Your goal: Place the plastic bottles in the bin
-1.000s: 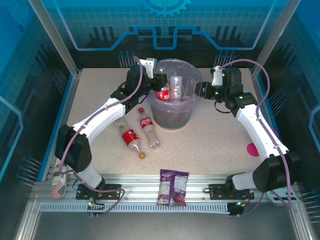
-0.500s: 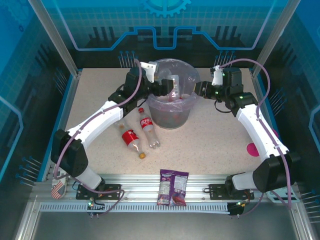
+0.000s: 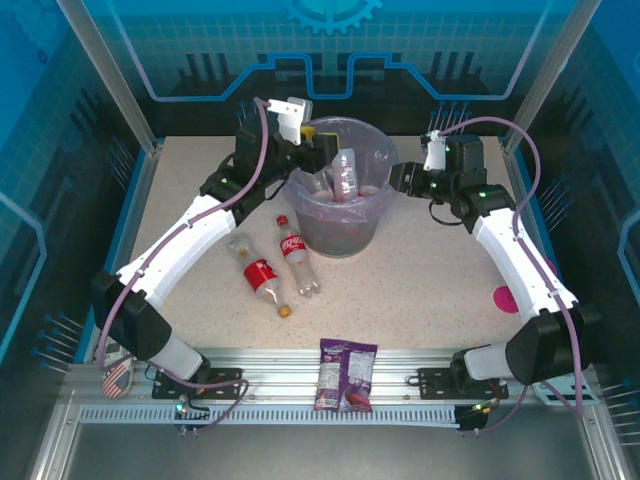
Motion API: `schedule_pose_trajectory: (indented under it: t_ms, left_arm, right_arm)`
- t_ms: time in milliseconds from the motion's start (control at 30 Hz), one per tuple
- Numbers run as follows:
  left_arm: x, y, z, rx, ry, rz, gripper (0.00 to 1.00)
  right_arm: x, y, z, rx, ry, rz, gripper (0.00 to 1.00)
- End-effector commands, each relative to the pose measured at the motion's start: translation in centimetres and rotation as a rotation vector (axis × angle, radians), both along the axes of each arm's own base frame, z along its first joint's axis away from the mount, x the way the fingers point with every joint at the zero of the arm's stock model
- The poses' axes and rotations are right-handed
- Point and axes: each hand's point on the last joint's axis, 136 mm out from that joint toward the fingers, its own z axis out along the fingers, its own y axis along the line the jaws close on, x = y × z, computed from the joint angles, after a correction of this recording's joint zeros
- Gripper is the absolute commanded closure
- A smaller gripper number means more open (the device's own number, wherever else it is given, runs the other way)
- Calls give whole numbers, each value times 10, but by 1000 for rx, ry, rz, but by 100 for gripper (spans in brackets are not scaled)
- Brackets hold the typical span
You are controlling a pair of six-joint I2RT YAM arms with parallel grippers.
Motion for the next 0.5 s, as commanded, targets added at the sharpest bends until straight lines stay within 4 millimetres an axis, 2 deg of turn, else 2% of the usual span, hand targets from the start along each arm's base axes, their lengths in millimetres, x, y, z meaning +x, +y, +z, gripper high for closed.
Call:
schedule_pose_trajectory:
  t_ms: [0, 200, 300, 367, 467]
  left_arm:
    - [5, 1, 0, 15, 9, 19, 46]
    - [7, 1, -54, 15, 144, 44, 59]
    - [6, 3, -83, 12, 202, 57, 61]
    - [6, 5, -96, 23, 221, 72, 63]
    - [8, 8, -105, 33, 236, 86, 64]
  right_arm:
    - [1, 3, 4, -10, -7, 15, 59]
    - [1, 3, 3, -13, -7, 13, 58]
    - [0, 3, 4, -14, -9, 16, 58]
    - [1, 3, 4, -14, -9, 15, 58]
    - [0, 3, 5, -14, -10, 16, 58]
